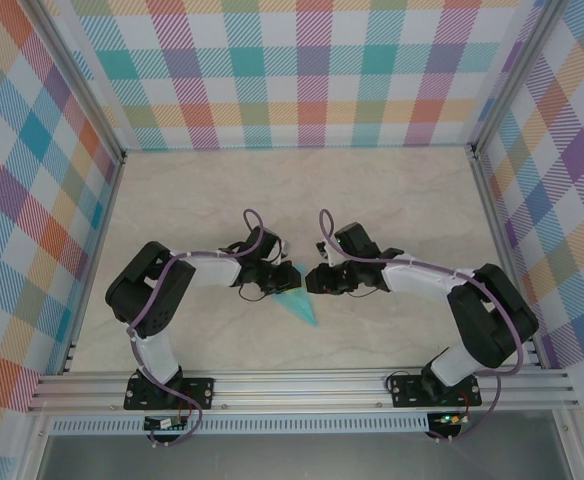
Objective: Fold a paper plane with a square sheet of paper (fold left side to right side)
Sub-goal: Fourth fold the wing at the center of the table.
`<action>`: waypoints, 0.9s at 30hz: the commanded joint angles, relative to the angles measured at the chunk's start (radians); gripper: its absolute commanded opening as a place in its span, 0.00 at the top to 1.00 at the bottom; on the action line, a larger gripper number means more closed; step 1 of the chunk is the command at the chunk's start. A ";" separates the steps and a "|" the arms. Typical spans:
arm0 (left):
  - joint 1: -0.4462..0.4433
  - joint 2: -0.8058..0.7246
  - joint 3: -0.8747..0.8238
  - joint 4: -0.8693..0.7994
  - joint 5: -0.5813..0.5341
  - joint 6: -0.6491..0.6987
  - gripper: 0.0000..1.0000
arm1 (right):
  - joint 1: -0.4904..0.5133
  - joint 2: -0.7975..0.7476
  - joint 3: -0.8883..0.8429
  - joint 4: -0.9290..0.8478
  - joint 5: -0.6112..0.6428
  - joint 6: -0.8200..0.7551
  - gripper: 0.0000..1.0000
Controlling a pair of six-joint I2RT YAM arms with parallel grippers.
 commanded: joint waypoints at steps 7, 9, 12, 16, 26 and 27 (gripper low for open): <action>0.005 0.015 -0.044 -0.105 -0.051 -0.007 0.84 | 0.077 0.067 -0.062 0.088 -0.132 0.057 0.77; 0.005 0.013 -0.044 -0.108 -0.052 -0.007 0.84 | 0.081 0.076 -0.064 0.085 -0.133 0.056 0.77; 0.005 0.011 -0.046 -0.109 -0.054 -0.005 0.85 | 0.092 0.097 -0.057 0.051 -0.123 0.044 0.77; 0.005 0.009 -0.048 -0.109 -0.056 -0.005 0.85 | 0.096 0.117 -0.067 0.046 -0.110 0.047 0.77; 0.005 0.009 -0.048 -0.113 -0.060 -0.001 0.85 | 0.110 0.140 -0.076 0.015 -0.064 0.039 0.77; 0.005 0.010 -0.048 -0.114 -0.062 -0.001 0.85 | 0.110 0.137 -0.077 0.008 -0.053 0.038 0.77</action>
